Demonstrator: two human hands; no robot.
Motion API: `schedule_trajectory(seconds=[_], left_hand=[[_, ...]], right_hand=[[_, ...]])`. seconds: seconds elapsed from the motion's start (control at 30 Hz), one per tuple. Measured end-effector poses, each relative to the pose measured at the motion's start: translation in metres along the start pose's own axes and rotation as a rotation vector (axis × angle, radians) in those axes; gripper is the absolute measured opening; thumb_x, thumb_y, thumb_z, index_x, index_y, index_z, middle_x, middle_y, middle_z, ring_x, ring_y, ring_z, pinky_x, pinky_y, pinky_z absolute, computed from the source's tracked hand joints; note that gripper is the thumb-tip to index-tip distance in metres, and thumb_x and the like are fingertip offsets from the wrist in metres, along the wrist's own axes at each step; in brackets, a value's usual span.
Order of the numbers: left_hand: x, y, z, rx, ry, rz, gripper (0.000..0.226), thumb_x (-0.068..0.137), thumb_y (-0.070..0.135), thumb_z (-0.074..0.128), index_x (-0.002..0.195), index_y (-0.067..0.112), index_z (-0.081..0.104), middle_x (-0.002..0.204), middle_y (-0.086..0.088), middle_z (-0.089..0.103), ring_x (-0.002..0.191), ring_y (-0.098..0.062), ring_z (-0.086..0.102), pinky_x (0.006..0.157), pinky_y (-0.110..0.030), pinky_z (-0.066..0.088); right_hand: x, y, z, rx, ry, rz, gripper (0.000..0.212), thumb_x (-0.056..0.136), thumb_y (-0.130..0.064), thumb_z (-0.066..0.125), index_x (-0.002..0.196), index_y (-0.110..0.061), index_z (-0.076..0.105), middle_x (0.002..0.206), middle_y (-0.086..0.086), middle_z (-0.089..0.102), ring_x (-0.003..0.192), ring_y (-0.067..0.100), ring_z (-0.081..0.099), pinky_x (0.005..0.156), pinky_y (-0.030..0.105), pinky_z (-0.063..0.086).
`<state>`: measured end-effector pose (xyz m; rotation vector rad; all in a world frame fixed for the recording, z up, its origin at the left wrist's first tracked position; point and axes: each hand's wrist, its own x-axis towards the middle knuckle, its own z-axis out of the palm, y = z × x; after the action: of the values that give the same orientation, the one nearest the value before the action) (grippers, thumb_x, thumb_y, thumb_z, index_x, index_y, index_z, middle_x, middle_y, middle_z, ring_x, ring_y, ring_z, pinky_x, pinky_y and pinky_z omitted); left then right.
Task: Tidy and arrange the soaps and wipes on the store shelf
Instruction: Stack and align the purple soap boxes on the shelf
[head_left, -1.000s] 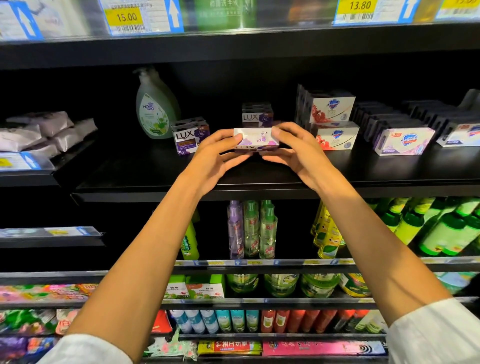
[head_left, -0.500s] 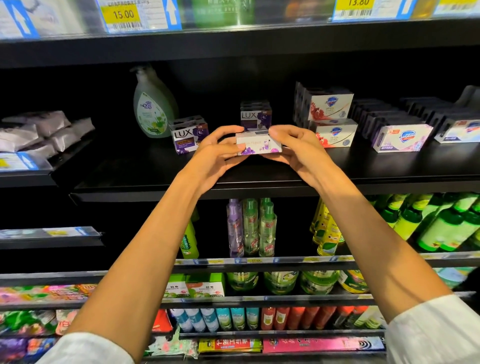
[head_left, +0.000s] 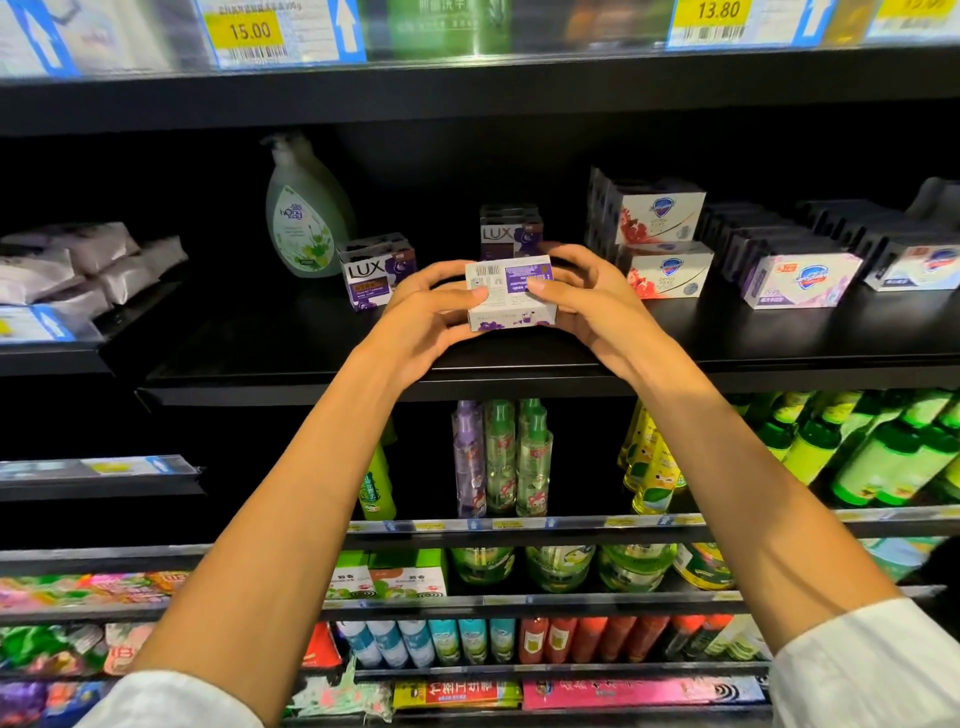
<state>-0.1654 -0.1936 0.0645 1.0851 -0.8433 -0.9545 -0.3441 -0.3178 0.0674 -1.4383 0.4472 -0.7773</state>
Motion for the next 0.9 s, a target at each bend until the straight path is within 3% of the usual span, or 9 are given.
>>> schedule_trajectory(seconds=[0.17, 0.4, 0.47, 0.57, 0.67, 0.77, 0.9], left_hand=[[0.0, -0.002, -0.001, 0.018, 0.019, 0.035, 0.046, 0.093, -0.007, 0.067, 0.137, 0.001, 0.056, 0.126, -0.017, 0.072, 0.115, -0.034, 0.071, 0.094, -0.045, 0.06], [0.001, -0.004, -0.002, 0.056, 0.011, 0.049, 0.053, 0.089, -0.013, 0.068, 0.137, 0.006, 0.055, 0.13, -0.017, 0.069, 0.117, -0.036, 0.069, 0.097, -0.055, 0.058], [0.0, -0.003, 0.0, 0.049, 0.018, 0.036, 0.047, 0.093, -0.005, 0.069, 0.137, 0.007, 0.055, 0.128, -0.018, 0.07, 0.117, -0.037, 0.07, 0.094, -0.054, 0.059], [-0.002, 0.0, 0.004, 0.014, 0.035, 0.013, 0.035, 0.102, 0.023, 0.066, 0.131, 0.007, 0.059, 0.128, -0.018, 0.07, 0.118, -0.038, 0.069, 0.093, -0.055, 0.059], [-0.004, 0.003, 0.009, 0.016, 0.031, -0.013, 0.038, 0.103, 0.04, 0.061, 0.127, 0.01, 0.065, 0.125, -0.015, 0.073, 0.114, -0.034, 0.072, 0.094, -0.053, 0.059], [-0.004, 0.003, 0.008, 0.042, 0.033, -0.005, 0.037, 0.104, 0.037, 0.061, 0.126, 0.008, 0.067, 0.125, -0.015, 0.073, 0.114, -0.034, 0.072, 0.098, -0.052, 0.058], [-0.005, 0.003, 0.007, -0.018, 0.02, 0.007, 0.017, 0.103, 0.025, 0.064, 0.109, 0.01, 0.071, 0.125, -0.016, 0.073, 0.113, -0.037, 0.072, 0.097, -0.051, 0.059]], right_hand=[[-0.001, -0.001, 0.003, -0.002, -0.012, 0.046, 0.034, 0.099, -0.021, 0.07, 0.13, -0.014, 0.058, 0.113, 0.008, 0.078, 0.105, 0.029, 0.076, 0.086, 0.049, 0.063], [-0.001, 0.001, 0.0, -0.042, -0.033, 0.028, 0.043, 0.096, -0.009, 0.073, 0.135, -0.008, 0.057, 0.112, 0.015, 0.077, 0.105, 0.033, 0.076, 0.079, 0.043, 0.065], [0.0, 0.002, -0.001, -0.049, -0.028, 0.015, 0.044, 0.094, -0.006, 0.074, 0.135, -0.006, 0.058, 0.113, 0.015, 0.077, 0.106, 0.032, 0.075, 0.085, 0.046, 0.064], [0.0, 0.003, -0.001, -0.051, 0.001, -0.016, 0.044, 0.092, -0.002, 0.075, 0.132, -0.005, 0.06, 0.115, 0.016, 0.076, 0.107, 0.029, 0.075, 0.086, 0.046, 0.063], [0.0, 0.004, -0.003, -0.055, 0.01, -0.052, 0.046, 0.09, 0.0, 0.077, 0.132, -0.005, 0.059, 0.118, 0.016, 0.074, 0.111, 0.027, 0.074, 0.089, 0.048, 0.062], [-0.001, 0.004, -0.004, -0.086, -0.002, -0.067, 0.047, 0.089, 0.0, 0.077, 0.133, -0.006, 0.059, 0.118, 0.013, 0.075, 0.112, 0.025, 0.073, 0.091, 0.046, 0.062], [-0.004, 0.002, -0.002, -0.089, -0.023, -0.057, 0.045, 0.09, -0.004, 0.077, 0.132, -0.009, 0.061, 0.119, 0.013, 0.075, 0.113, 0.024, 0.073, 0.093, 0.042, 0.061]])
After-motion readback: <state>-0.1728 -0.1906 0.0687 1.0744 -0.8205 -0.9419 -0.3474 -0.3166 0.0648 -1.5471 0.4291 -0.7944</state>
